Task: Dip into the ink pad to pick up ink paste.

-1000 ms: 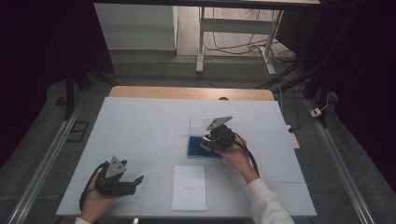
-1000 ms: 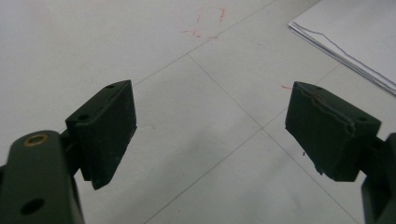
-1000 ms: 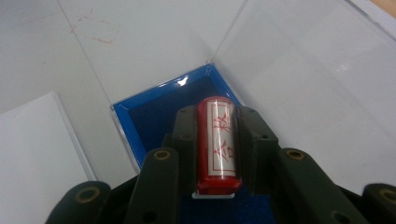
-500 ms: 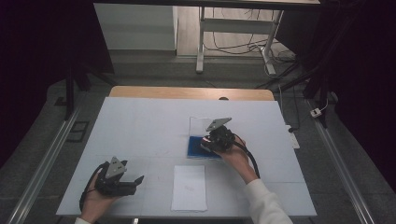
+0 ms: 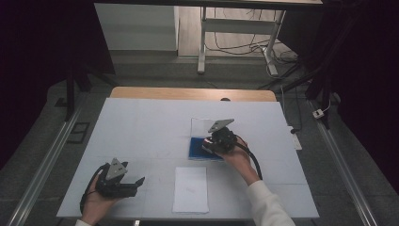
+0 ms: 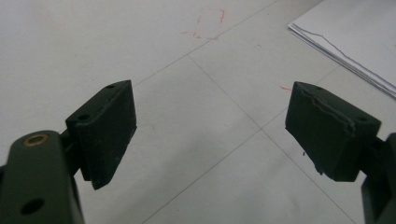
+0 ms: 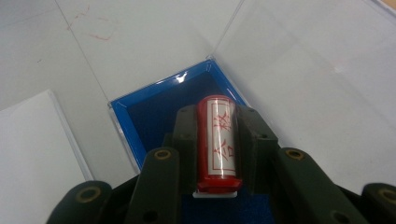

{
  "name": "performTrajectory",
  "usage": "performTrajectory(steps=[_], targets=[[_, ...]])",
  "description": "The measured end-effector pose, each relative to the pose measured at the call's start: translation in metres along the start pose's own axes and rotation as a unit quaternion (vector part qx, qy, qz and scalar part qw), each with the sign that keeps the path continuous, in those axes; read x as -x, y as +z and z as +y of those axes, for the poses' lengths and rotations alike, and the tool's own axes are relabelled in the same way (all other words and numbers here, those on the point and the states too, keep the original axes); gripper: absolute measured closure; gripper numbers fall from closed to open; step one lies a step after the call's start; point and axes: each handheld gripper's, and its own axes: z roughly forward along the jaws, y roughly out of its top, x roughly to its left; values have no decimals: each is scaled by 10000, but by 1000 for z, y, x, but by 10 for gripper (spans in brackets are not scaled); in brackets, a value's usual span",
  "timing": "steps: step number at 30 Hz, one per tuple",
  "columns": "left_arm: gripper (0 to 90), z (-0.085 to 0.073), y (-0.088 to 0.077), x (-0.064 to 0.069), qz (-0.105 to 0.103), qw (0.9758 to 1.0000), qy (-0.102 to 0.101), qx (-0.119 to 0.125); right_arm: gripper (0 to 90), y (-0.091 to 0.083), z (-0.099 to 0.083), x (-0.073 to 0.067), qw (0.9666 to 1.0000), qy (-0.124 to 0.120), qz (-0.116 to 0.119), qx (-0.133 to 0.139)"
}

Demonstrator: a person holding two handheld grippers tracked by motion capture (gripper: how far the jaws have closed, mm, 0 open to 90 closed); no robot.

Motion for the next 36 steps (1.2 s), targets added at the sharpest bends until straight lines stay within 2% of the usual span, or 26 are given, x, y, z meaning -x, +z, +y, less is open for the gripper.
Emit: performTrajectory(steps=[10,12,15,18,24,29,36], targets=[[165,0,0,-1,11,10000,-1,-13,700,-1,0,-1,10000,-18,-43,24],[165,0,1,-1,8,10000,-6,-18,698,-3,1,0,9999,-25,-35,97],[165,0,2,-1,-5,10000,2,-28,697,-4,1,3,9999,60,32,104],[165,0,1,-2,5,10000,2,-16,697,-6,2,3,9999,118,-48,110],[165,-1,1,-2,12,10000,1,-19,697,-21,5,5,9983,341,62,464],[165,0,0,-2,14,10000,-13,7,696,-33,9,4,9976,272,89,634],[165,0,0,-2,33,10000,-13,3,696,-43,13,2,9970,215,78,741]])
